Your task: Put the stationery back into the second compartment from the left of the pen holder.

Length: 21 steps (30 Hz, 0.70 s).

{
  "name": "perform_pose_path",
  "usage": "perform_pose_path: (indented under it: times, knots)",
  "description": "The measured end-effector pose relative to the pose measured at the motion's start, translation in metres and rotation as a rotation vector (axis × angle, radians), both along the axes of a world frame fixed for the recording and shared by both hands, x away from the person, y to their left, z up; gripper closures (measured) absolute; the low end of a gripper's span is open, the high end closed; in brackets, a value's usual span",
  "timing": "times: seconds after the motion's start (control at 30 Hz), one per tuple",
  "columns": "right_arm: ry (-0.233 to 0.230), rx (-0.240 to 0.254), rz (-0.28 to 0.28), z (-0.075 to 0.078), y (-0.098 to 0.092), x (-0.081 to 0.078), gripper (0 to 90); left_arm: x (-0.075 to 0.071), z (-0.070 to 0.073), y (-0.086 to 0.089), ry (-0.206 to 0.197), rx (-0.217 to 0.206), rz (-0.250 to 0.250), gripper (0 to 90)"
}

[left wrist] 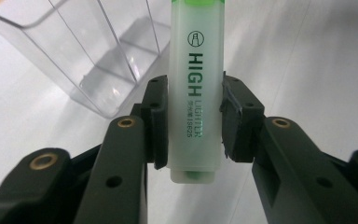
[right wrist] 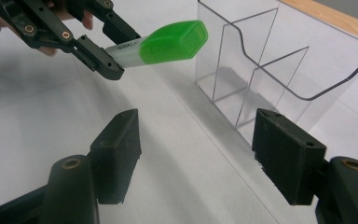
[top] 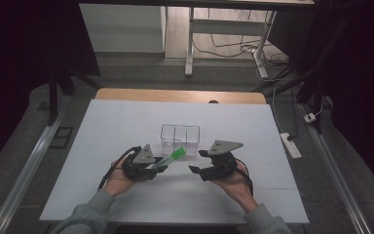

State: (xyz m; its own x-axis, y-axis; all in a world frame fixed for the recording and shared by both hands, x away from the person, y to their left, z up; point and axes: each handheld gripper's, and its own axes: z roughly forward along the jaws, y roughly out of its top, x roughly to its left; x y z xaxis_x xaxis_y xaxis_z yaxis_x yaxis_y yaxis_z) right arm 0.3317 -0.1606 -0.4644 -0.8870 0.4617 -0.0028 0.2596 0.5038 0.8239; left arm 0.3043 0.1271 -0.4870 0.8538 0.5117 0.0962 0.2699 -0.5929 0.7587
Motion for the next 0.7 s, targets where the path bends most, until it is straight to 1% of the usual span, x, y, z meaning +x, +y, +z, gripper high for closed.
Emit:
perform_pose_path:
  times: [0.03, 0.07, 0.17, 0.27, 0.4, 0.47, 0.6, 0.7]
  knots:
    - [-0.003, 0.008, 0.002, 0.0, 0.0, 0.0, 31.5, 0.0, 0.001, 0.0, -0.006, -0.004, -0.001, 65.4]
    - [-0.002, 0.015, 0.002, 0.001, 0.0, 0.0, 31.3, -0.001, 0.001, 0.0, -0.008, -0.018, 0.002, 65.3]
    - [-0.003, 0.034, 0.011, 0.001, 0.002, -0.002, 30.8, -0.001, 0.001, -0.002, -0.007, -0.033, -0.008, 65.3]
    - [-0.003, 0.038, 0.017, 0.0, 0.004, -0.002, 29.4, -0.002, 0.0, -0.005, -0.007, -0.031, -0.015, 65.3]
    - [0.011, 0.055, 0.023, -0.002, 0.007, -0.003, 28.1, -0.002, -0.001, -0.008, -0.01, -0.024, -0.028, 65.3]
    - [0.02, 0.069, 0.03, -0.003, 0.008, -0.003, 27.6, -0.003, -0.002, -0.01, -0.012, -0.037, -0.031, 65.3]
    - [0.024, 0.07, 0.03, -0.004, 0.01, -0.003, 26.9, -0.006, -0.003, -0.014, -0.03, -0.039, -0.046, 65.3]
    - [0.034, 0.082, 0.03, -0.006, 0.012, -0.004, 26.8, -0.008, -0.005, -0.02, -0.038, -0.046, -0.056, 65.3]
